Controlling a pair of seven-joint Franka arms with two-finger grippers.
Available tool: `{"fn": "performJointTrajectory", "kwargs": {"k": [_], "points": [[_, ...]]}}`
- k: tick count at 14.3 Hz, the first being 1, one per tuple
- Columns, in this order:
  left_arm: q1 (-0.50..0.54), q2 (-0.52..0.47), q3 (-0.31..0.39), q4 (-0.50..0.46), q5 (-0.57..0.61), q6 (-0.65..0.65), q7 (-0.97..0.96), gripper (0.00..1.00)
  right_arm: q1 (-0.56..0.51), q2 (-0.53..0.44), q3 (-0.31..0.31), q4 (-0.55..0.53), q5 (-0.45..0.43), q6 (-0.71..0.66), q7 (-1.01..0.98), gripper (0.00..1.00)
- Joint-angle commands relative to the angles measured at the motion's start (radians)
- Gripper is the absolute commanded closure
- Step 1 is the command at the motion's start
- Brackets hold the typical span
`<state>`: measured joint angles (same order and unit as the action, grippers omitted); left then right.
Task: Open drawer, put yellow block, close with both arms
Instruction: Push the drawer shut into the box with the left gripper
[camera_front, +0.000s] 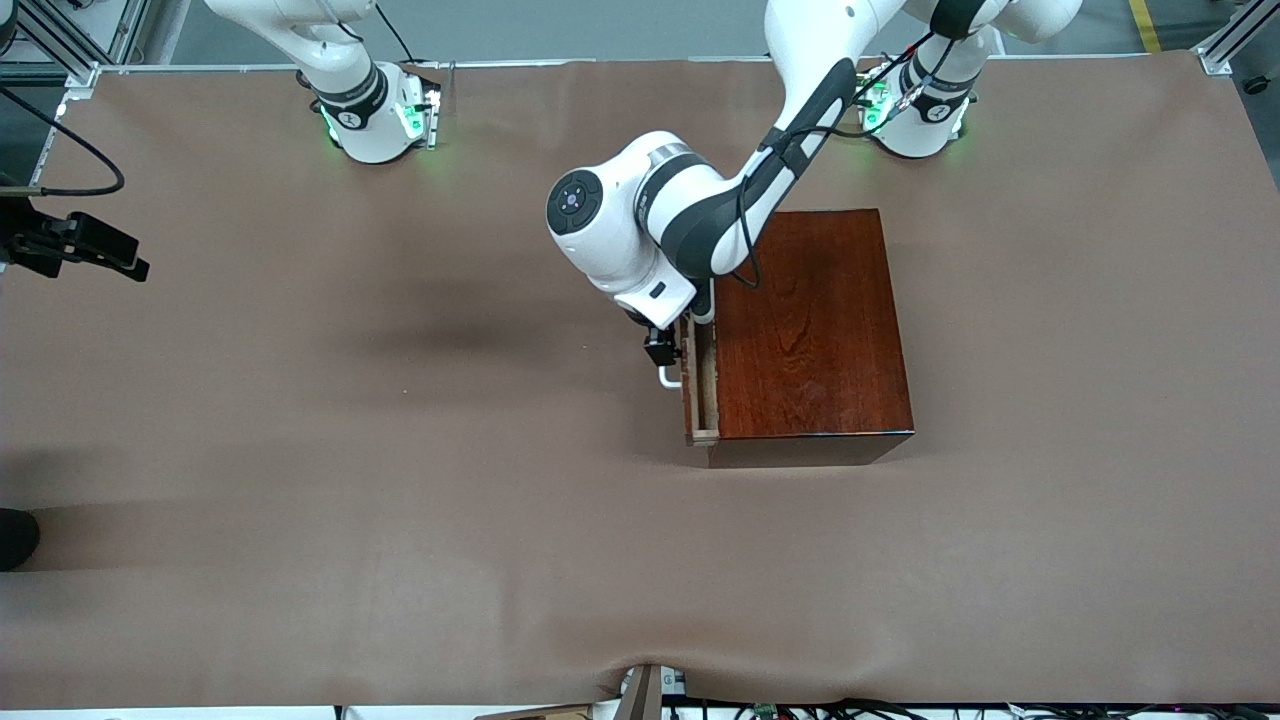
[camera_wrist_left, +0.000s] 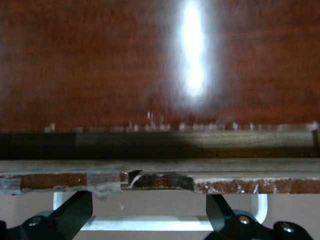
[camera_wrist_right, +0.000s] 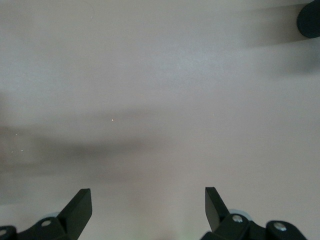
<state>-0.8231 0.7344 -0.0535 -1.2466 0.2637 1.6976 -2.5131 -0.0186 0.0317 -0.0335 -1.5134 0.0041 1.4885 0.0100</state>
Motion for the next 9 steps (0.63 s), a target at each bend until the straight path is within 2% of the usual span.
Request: {"fn": "performJointTrajectory", "kwargs": {"k": [1,9], "points": [[0.010,-0.007,0.027,-0.019,0.055,-0.055,0.003,0.00,0.014,-0.019,-0.011,-0.013,-0.003,-0.001,0.008,0.00],[-0.002,-0.020,0.031,-0.024,0.063,-0.136,-0.009,0.00,0.020,-0.019,-0.008,-0.011,-0.003,-0.008,0.010,0.00]]}}
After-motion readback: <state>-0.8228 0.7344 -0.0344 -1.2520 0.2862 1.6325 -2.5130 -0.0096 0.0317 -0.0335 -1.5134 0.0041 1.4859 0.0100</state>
